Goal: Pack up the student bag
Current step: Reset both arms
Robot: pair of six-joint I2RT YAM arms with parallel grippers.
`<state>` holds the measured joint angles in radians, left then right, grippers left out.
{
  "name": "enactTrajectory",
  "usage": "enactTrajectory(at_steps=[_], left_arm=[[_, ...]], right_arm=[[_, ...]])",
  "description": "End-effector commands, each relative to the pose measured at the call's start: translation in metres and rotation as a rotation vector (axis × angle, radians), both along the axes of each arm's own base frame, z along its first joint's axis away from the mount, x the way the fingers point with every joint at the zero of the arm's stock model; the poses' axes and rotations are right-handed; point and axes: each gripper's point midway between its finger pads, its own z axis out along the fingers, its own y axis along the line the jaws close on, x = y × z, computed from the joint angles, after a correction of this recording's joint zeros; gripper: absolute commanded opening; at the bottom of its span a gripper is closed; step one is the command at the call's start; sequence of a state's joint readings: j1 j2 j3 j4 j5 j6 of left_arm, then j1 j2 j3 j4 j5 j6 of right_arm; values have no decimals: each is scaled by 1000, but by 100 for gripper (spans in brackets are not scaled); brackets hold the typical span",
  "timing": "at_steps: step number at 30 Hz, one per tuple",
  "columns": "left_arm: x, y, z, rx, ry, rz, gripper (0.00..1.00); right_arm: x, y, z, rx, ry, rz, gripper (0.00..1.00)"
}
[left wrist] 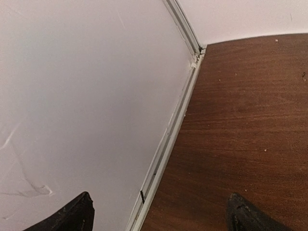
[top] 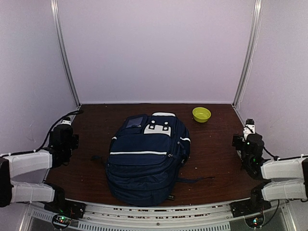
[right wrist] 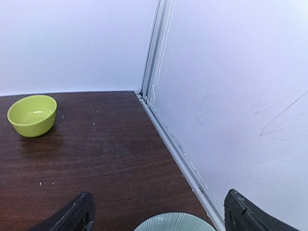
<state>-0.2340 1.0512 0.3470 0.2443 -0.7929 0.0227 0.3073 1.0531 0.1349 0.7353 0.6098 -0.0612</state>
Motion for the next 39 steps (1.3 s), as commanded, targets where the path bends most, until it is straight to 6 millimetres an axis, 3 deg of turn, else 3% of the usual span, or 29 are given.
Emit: enactTrajectory(at_steps=[1,5,7,10,14,18,22,26,39], left_arm=[[41,-7,22,-6,-137,-73,98],[57,-10,36,4,-238,-147,98],[60,-11,40,-5,-274,-182,98],[69,-7,35,-36,-235,-186,98],[68,-4,35,-69,-243,-201,98],[62,-23,43,-170,-347,-340,97],[74,-23,32,-157,-327,-345,98],[72,3,19,-218,-363,-246,98],[73,3,23,-210,-382,-250,98]], right_arm=[[9,-14,52,78,-287,8,94],[23,-16,44,176,-303,80,92],[28,-6,39,153,-297,140,99],[40,18,37,97,-276,275,100],[61,15,28,120,-181,242,100],[59,12,28,119,-180,231,100],[60,12,27,129,-170,226,100],[60,12,27,125,-173,226,100],[64,12,26,137,-161,236,100]])
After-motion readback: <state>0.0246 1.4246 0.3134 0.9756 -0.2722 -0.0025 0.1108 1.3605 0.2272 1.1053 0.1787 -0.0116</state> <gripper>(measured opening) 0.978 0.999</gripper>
